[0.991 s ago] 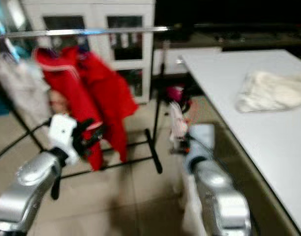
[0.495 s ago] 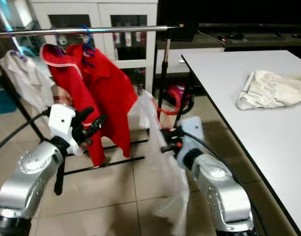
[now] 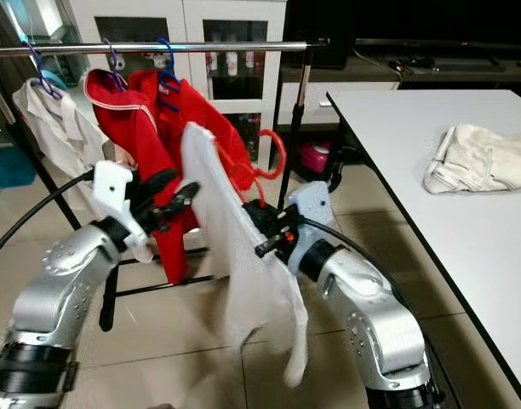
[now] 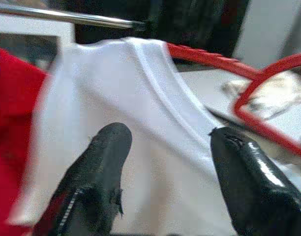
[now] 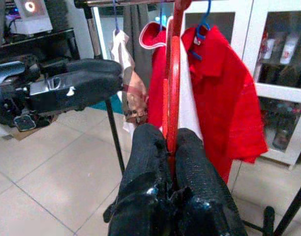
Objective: Hang hanger
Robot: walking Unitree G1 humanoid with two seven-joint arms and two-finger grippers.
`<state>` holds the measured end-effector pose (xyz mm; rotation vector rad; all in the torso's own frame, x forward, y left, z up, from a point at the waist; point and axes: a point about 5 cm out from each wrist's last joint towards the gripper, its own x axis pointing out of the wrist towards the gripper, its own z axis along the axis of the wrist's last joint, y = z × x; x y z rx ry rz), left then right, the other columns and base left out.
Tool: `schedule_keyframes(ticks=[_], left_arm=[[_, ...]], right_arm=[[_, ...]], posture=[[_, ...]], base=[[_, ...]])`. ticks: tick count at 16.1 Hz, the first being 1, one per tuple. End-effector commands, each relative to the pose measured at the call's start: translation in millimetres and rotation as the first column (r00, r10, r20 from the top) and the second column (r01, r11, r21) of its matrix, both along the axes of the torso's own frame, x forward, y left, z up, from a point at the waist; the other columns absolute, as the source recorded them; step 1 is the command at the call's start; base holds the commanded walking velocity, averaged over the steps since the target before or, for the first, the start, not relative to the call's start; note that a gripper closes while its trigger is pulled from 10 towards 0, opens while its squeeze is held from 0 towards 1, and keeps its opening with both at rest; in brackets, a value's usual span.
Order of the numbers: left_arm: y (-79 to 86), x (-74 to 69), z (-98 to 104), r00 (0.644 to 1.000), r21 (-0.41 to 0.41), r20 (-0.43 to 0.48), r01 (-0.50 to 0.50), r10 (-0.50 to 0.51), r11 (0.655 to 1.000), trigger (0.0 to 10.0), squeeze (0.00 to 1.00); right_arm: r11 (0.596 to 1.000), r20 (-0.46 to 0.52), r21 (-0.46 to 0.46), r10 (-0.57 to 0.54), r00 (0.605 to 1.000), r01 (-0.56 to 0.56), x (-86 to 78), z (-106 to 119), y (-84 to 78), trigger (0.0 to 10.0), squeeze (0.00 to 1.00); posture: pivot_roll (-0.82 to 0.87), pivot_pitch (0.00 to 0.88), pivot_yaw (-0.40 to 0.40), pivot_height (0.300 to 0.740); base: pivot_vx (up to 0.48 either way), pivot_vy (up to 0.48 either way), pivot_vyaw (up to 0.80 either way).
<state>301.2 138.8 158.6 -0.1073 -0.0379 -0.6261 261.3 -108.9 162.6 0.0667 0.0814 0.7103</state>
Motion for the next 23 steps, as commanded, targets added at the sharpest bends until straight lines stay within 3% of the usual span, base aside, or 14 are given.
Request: schedule_keyframes(ticks=[1, 4, 5, 6, 10, 13, 14, 16, 17, 18, 23], left_arm=[[-2.2, 3.2, 5, 1.000, -0.091, -0.015, 0.026, -0.028, 0.995, 10.0, 1.00], [-0.1, 8.7, 12, 1.000, -0.218, -0.024, 0.013, -0.018, 0.976, 10.0, 1.00], [0.9, 10.5, 13, 0.999, -0.236, -0.031, 0.013, -0.021, 0.972, 10.0, 0.72], [0.7, 14.1, 13, 0.999, -0.236, -0.038, 0.024, -0.034, 0.971, 10.0, 0.01], [-1.6, 24.6, 5, 0.998, -0.117, -0.062, 0.016, -0.023, 0.993, 10.0, 0.00], [-4.4, 30.6, 6, 0.998, -0.098, -0.041, 0.034, -0.038, 0.995, 10.0, 0.00], [-5.5, 31.6, 7, 0.998, -0.097, -0.036, 0.042, -0.045, 0.994, 8.4, 0.00], [-6.2, 33.5, 8, 0.999, -0.091, -0.025, 0.045, -0.047, 0.995, 3.2, 0.00], [-6.1, 34.1, 8, 0.999, -0.089, -0.022, 0.045, -0.047, 0.995, 1.3, 0.00], [-5.8, 34.2, 7, 0.999, -0.086, -0.018, 0.043, -0.045, 0.995, 0.0, 0.00], [-4.9, 35.5, 6, 0.999, -0.081, -0.012, 0.041, -0.042, 0.996, 0.0, 0.00]], right_arm=[[1.000, 0.089, -0.026, 0.001, 0.996, 0.001, 1.0, 14, 0.7, 0.0, 0.00], [0.999, 0.115, -0.046, 0.011, 0.993, -0.006, 0.4, 17, 3.2, 0.0, 0.00], [0.999, 0.122, -0.047, 0.016, 0.992, -0.011, -0.6, 18, 4.2, 0.0, 0.00], [0.999, 0.136, -0.046, 0.027, 0.990, -0.020, -2.1, 20, 6.2, 0.0, 0.00], [0.998, 0.157, -0.042, 0.049, 0.986, -0.043, -4.2, 24, 9.8, 0.0, 0.00], [0.998, 0.167, -0.043, 0.062, 0.984, -0.055, -6.5, 25, 11.5, 0.0, 0.00], [0.997, 0.167, -0.046, 0.064, 0.984, -0.057, -6.7, 25, 11.9, 0.0, 0.00], [0.997, 0.165, -0.053, 0.067, 0.984, -0.059, -7.6, 24, 12.9, 0.0, 0.00], [0.997, 0.164, -0.054, 0.068, 0.984, -0.060, -7.7, 23, 13.3, 0.0, 0.00], [0.997, 0.163, -0.055, 0.070, 0.984, -0.062, -8.3, 23, 13.9, 0.0, 0.00], [0.996, 0.161, -0.056, 0.073, 0.984, -0.065, -8.5, 22, 15.3, 0.0, 0.00]], posture=[[-0.09, 0.000, -0.013, 0.740], [-0.10, 0.000, -0.003, 0.740], [-0.10, 0.000, 0.001, 0.740], [-0.10, 0.000, 0.004, 0.740], [-0.11, 0.000, 0.012, 0.740], [-0.11, 0.000, 0.017, 0.740], [-0.11, 0.000, 0.017, 0.740], [-0.11, 0.000, 0.019, 0.740], [-0.11, 0.000, 0.019, 0.740], [-0.11, 0.000, 0.020, 0.740], [-0.11, 0.000, 0.019, 0.740]], base=[[0.000, 0.000, 0.00], [0.000, 0.000, 0.00], [0.000, 0.000, 0.00], [0.000, 0.000, 0.00], [0.000, 0.000, 0.00], [0.000, 0.000, 0.00], [0.000, 0.000, 0.00], [0.000, 0.000, 0.00], [0.000, 0.000, 0.00], [0.000, 0.000, 0.00], [0.000, 0.000, 0.00]])
